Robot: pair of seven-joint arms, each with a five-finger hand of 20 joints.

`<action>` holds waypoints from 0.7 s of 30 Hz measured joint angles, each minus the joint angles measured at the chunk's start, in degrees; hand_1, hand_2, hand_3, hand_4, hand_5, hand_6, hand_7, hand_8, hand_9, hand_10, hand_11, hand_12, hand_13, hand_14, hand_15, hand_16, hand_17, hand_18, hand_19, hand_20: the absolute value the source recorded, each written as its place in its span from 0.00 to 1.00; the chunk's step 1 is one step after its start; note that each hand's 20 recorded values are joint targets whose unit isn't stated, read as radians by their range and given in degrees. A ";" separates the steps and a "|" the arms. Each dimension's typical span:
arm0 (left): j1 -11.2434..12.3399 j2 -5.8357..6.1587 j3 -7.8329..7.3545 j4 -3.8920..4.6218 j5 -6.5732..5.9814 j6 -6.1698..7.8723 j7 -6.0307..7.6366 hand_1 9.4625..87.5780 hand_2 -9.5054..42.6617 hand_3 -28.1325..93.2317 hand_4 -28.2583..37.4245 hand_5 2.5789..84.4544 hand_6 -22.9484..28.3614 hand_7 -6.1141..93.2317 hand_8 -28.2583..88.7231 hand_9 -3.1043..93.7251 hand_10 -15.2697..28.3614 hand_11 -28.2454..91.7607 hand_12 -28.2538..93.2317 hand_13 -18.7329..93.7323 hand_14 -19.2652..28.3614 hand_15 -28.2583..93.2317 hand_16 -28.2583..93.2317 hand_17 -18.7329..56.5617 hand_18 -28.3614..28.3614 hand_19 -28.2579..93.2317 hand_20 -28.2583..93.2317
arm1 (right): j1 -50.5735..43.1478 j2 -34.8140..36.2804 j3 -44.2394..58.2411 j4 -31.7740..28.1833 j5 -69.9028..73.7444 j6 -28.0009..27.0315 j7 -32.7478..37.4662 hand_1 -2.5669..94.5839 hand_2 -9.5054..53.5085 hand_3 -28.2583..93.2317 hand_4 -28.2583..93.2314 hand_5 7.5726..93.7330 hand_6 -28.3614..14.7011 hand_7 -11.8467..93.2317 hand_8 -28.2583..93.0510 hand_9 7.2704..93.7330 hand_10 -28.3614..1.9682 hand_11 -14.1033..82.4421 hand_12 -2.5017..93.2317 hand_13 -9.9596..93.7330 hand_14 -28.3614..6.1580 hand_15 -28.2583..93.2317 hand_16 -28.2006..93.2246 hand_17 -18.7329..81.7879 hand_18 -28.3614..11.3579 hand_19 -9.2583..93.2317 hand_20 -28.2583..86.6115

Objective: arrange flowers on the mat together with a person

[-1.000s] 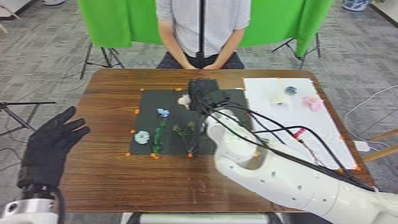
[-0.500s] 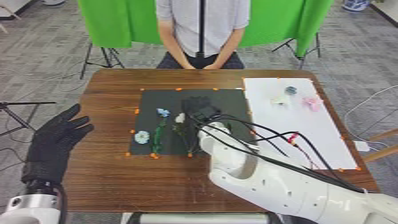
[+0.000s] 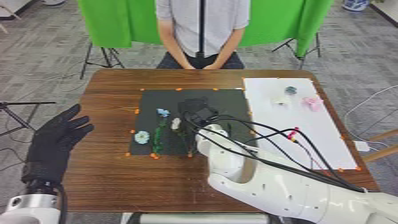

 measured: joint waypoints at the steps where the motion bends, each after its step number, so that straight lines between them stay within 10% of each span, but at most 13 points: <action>1: 0.00 -0.03 0.00 0.00 0.01 0.00 0.00 0.16 0.30 0.89 0.00 0.44 0.63 0.21 0.15 0.39 0.81 0.48 0.31 0.38 0.96 0.71 0.13 0.12 0.88 0.66 0.31 | 0.00 0.00 0.09 -0.21 -0.03 -0.40 0.00 0.45 0.00 0.82 0.00 0.64 0.63 0.25 0.14 0.76 0.50 0.53 0.24 0.78 0.58 0.77 0.37 0.49 0.25 0.92 0.20; 21: 1.73 -0.09 0.07 -0.18 -0.17 0.55 1.60 0.16 0.30 0.89 0.00 0.44 0.63 0.21 0.15 0.39 0.81 0.48 0.31 0.38 0.96 0.71 0.13 0.12 0.88 0.66 0.31 | -0.97 0.78 5.20 -4.06 2.41 -2.99 -0.17 0.45 0.00 0.82 0.02 0.64 0.63 0.24 0.14 0.75 0.47 0.51 0.23 0.77 0.55 0.76 0.36 0.48 0.24 0.90 0.21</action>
